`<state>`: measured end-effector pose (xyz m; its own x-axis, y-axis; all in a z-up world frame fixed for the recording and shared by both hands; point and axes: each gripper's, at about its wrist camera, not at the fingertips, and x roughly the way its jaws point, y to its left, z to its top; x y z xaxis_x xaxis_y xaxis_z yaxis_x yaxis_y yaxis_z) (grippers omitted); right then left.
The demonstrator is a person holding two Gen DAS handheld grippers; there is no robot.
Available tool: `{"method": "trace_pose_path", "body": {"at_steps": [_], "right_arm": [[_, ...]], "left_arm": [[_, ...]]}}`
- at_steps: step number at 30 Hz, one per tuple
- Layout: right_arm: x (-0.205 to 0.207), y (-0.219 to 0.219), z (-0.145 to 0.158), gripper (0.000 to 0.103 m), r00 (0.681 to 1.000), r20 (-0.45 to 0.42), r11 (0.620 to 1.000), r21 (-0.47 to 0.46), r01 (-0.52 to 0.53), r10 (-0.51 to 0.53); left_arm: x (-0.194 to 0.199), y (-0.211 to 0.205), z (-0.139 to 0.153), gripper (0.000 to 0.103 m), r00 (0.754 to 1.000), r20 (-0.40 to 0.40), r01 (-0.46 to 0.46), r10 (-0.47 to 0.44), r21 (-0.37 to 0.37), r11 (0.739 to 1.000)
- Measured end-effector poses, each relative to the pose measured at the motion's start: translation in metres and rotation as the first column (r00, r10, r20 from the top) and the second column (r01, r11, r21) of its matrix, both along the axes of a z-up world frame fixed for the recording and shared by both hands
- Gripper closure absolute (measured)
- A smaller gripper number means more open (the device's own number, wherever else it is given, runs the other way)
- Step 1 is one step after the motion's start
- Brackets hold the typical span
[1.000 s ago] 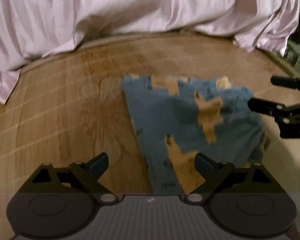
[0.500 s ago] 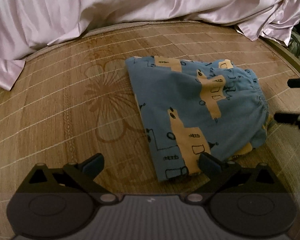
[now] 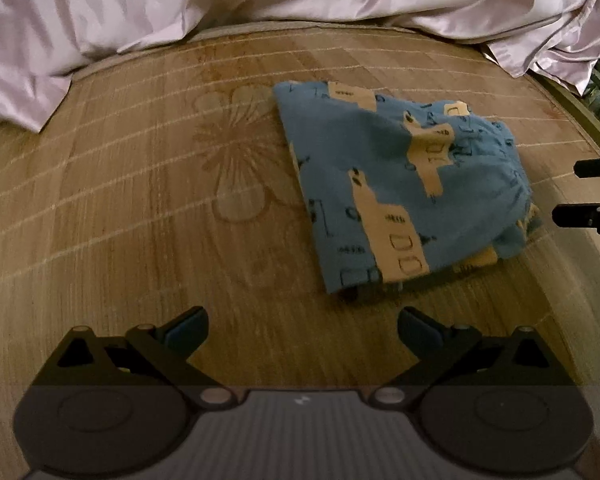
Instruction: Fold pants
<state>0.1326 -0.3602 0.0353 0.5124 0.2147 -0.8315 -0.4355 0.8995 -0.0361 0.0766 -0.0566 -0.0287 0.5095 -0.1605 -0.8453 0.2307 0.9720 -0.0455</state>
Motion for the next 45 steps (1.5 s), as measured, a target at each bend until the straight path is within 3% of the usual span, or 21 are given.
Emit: {"method": "trace_pose_path", "body": {"at_steps": [9,13,18,23,27,32,34,36,45], "right_arm": [[-0.002,0.006,-0.001,0.001,0.996,-0.046,0.997,-0.026,-0.079,0.077],[-0.003,0.003,0.003,0.001,0.997,-0.019,0.997,-0.017,-0.07,0.07],[0.001,-0.013,0.009,0.001,0.994,0.096,0.992,0.118,0.042,-0.053],[0.015,-0.024,0.002,0.001,0.969,0.162,0.954,0.264,0.142,-0.189],[0.024,-0.031,-0.005,0.001,0.959,0.177,0.912,0.385,0.141,-0.222],[0.045,-0.032,-0.028,0.001,0.96,0.158,0.896,0.42,0.145,-0.229],[0.052,-0.03,-0.037,0.004,0.962,0.148,0.896,0.418,0.148,-0.228],[0.057,-0.029,-0.044,0.013,0.963,0.14,0.889,0.433,0.148,-0.228],[0.068,-0.021,-0.057,0.012,0.968,0.12,0.871,0.47,0.14,-0.221]], "left_arm": [[-0.014,0.0,-0.003,0.0,1.0,-0.02,0.022,-0.022,0.005,1.0],[-0.015,-0.001,-0.002,0.0,0.999,-0.033,0.038,-0.038,0.001,0.999],[-0.005,-0.002,0.009,0.0,0.999,0.004,0.04,-0.039,-0.083,0.996],[0.009,-0.011,0.007,0.0,0.997,0.065,0.058,-0.053,-0.078,0.995],[0.015,-0.013,0.003,0.0,0.991,0.128,0.053,-0.039,-0.113,0.992],[0.027,-0.006,-0.007,0.0,0.998,0.063,-0.015,0.028,-0.188,0.982],[0.028,-0.002,-0.007,0.0,0.996,0.072,-0.025,0.042,-0.221,0.975],[0.03,-0.003,-0.006,0.0,0.997,0.064,-0.015,0.029,-0.217,0.976],[0.036,-0.005,-0.004,0.0,0.998,0.031,-0.04,0.046,-0.173,0.984]]}}
